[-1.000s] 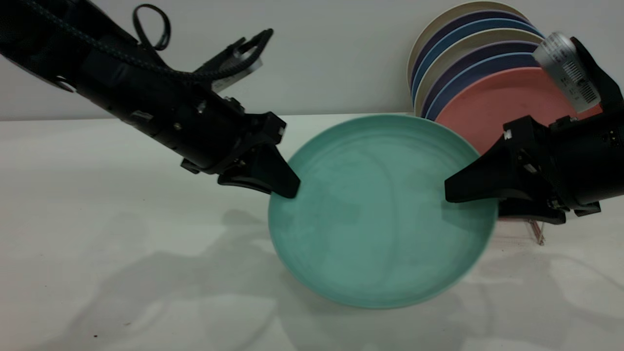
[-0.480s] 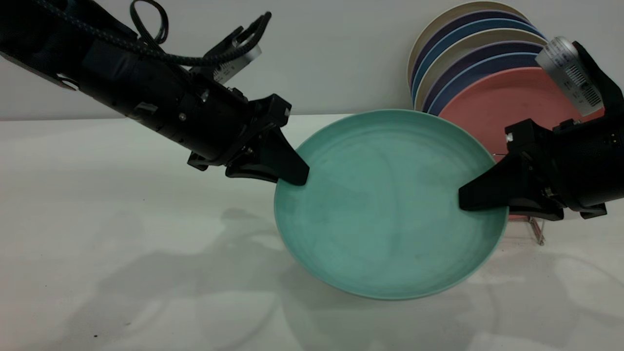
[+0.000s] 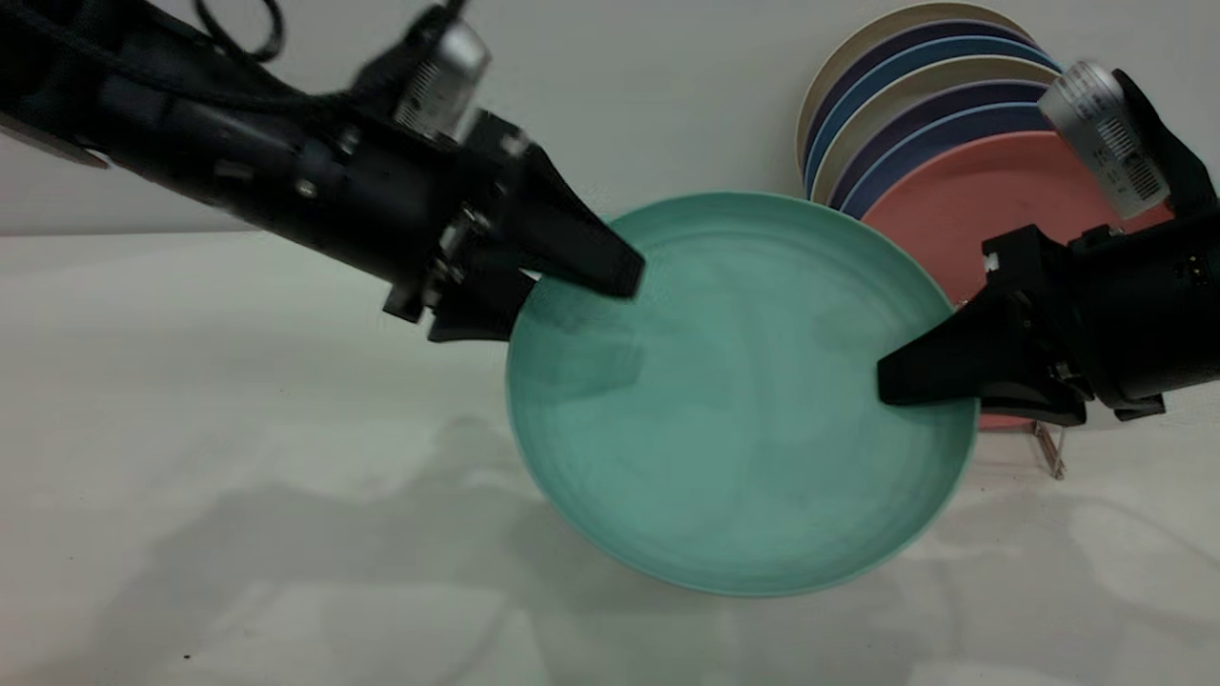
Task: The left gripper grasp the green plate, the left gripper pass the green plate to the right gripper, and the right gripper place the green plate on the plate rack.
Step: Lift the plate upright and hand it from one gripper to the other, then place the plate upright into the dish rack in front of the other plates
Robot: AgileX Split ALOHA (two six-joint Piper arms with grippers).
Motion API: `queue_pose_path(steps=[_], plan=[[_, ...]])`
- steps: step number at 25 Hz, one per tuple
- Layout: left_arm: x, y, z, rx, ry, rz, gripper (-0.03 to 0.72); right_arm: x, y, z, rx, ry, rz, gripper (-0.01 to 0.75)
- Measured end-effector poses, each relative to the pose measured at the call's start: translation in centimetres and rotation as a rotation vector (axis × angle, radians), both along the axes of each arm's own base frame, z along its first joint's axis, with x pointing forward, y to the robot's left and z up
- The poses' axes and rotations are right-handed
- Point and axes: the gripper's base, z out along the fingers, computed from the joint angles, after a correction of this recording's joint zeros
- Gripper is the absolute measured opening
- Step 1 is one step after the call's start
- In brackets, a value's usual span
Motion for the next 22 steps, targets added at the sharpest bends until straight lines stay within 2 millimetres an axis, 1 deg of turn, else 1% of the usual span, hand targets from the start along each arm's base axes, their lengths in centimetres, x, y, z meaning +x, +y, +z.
queue_pose_path(steps=[2,5,7,9,11,13,16,19,22], plan=[[0.6,1.6,0.8,-0.047,0.023,-0.011,0.715,0.0,0.0,0.0,-0.008,-0.011,0.008,0.048],[1.6,4.3,2.3,-0.09,0.062,-0.043,0.701,0.1,-0.2,-0.1,-0.05,-0.051,0.036,0.048],[2.6,6.2,3.2,-0.054,0.069,-0.034,0.679,0.4,-0.3,0.0,-0.073,-0.098,0.067,0.048],[3.6,8.6,3.8,0.024,0.085,-0.012,0.647,0.8,-0.7,0.3,-0.11,-0.153,0.102,0.048],[4.3,10.7,4.3,0.12,0.115,0.019,0.615,1.2,-1.1,1.0,-0.198,-0.212,0.154,0.048],[4.5,12.6,4.3,0.245,0.159,0.033,0.585,1.4,-1.6,2.1,-0.325,-0.288,0.25,0.048],[4.4,14.3,4.0,0.453,0.241,0.046,0.565,1.5,-2.3,5.0,-0.511,-0.411,0.37,0.048],[4.2,15.8,3.5,0.64,0.299,0.095,0.564,1.5,-2.6,8.2,-0.649,-0.531,0.488,0.048],[4.2,16.7,3.2,0.745,0.317,0.136,0.564,1.5,-2.9,10.8,-0.779,-0.625,0.59,0.048]])
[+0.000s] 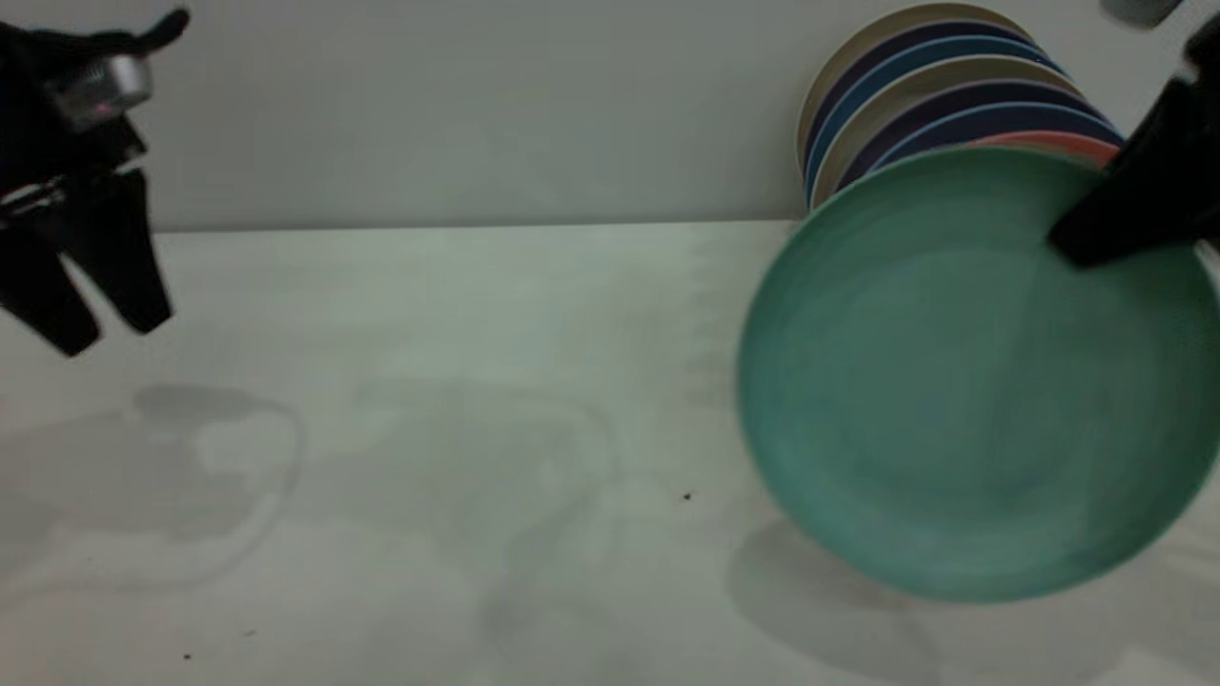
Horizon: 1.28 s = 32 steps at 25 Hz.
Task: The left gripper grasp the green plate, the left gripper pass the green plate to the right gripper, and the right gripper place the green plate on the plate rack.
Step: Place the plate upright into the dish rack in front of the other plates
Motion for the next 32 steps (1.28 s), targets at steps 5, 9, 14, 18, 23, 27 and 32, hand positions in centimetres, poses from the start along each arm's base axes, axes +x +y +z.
queue_pose_path(steps=[5,9,14,18,23,27,32], plan=[[0.2,0.3,-0.1,0.038,-0.013,0.017,0.563,0.9,-0.6,2.9,-0.182,-0.129,0.112,0.048],[0.3,0.3,-0.1,0.041,-0.028,0.022,0.563,2.0,-0.5,4.3,-0.257,-0.247,0.131,0.048],[0.3,0.4,-0.2,0.043,-0.033,0.024,0.563,3.1,-0.7,5.1,-0.334,-0.348,0.164,0.048],[0.4,0.4,-0.2,0.044,-0.035,0.024,0.563,4.1,-0.8,4.9,-0.349,-0.365,0.161,0.048],[0.4,0.4,-0.2,0.047,-0.035,0.023,0.563,4.8,-0.8,5.1,-0.359,-0.392,0.143,0.048],[0.4,0.4,-0.2,0.047,-0.035,0.023,0.563,5.1,-0.9,5.3,-0.379,-0.422,0.137,0.048],[0.4,0.4,-0.2,0.048,-0.041,0.025,0.563,5.2,-0.9,4.9,-0.381,-0.411,0.143,0.048]])
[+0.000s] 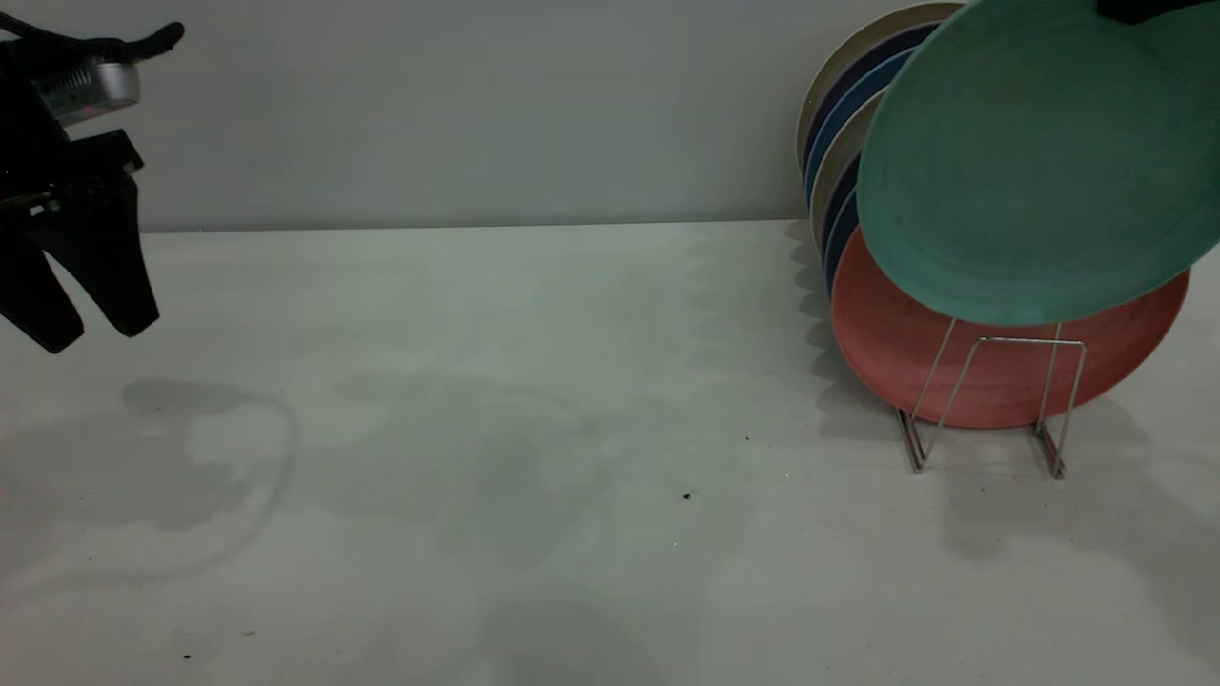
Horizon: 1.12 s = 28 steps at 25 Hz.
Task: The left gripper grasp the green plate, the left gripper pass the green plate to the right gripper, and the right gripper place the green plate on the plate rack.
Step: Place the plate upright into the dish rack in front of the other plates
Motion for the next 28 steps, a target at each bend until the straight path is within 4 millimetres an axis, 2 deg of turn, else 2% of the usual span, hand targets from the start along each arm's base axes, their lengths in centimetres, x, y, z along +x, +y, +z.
queue_pose_path(steps=[12,18,21,28], plan=[[0.0,0.0,0.0,0.003,0.0,-0.001,0.563,1.5,0.1,-4.2,0.004,0.114,-0.017,0.048],[0.0,0.0,0.0,0.003,0.0,0.002,0.563,1.7,0.1,-5.1,0.002,0.138,-0.019,0.073],[0.0,0.0,0.0,0.004,0.002,0.012,0.563,1.5,0.3,-5.5,0.01,0.181,0.0,0.13],[0.4,0.3,-0.1,0.032,-0.041,0.023,0.563,0.7,0.7,-5.8,0.087,0.291,-0.01,0.362]])
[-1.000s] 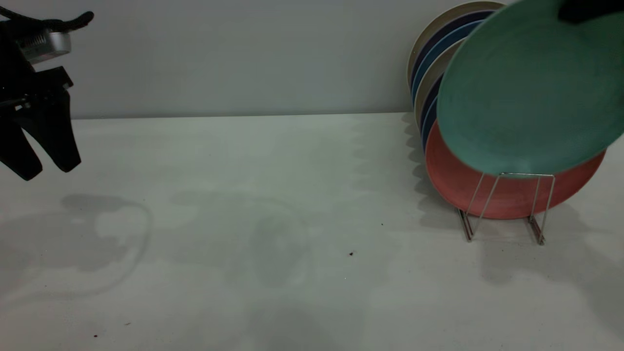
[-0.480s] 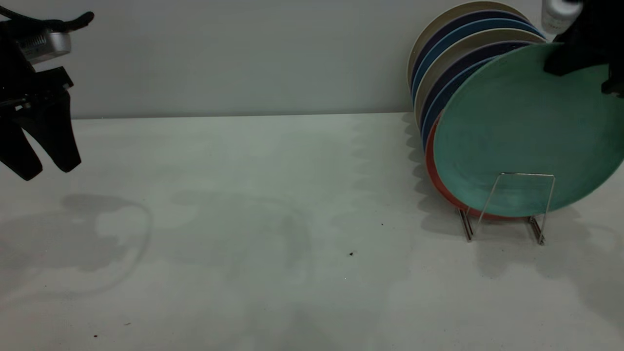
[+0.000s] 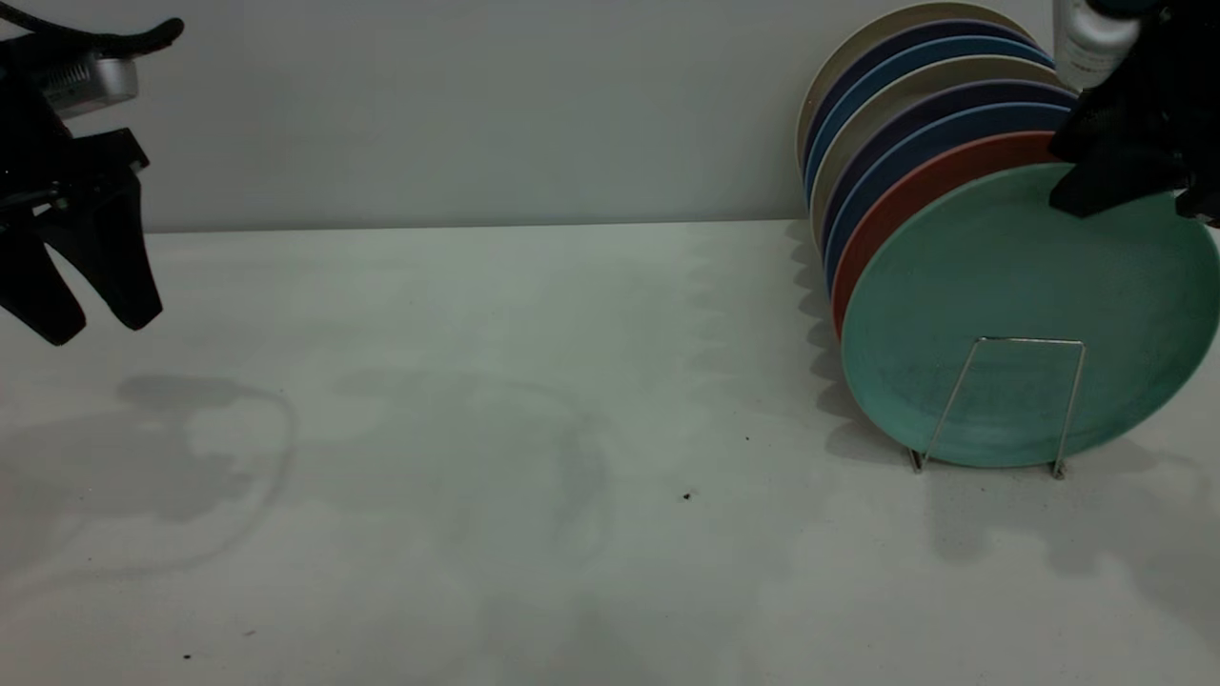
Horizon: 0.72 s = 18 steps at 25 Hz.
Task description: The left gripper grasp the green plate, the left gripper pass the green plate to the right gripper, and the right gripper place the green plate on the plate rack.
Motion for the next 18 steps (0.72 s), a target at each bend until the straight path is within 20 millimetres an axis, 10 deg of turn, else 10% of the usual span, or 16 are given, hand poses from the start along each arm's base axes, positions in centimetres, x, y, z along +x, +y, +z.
queue_pose_path(steps=[6,13,18], plan=[[0.0,1.3,0.4,0.14,-0.038,-0.067,0.563,-1.2,0.1,3.1,0.193,0.028,-0.228,0.496],[-1.5,1.6,5.4,0.198,-0.098,-0.066,0.563,-4.8,-2.3,8.4,0.687,0.239,-0.884,0.51],[-3.5,1.4,9.3,0.199,-0.121,-0.046,0.563,-8.4,-4.5,7.9,0.494,0.5,-1.081,0.508]])
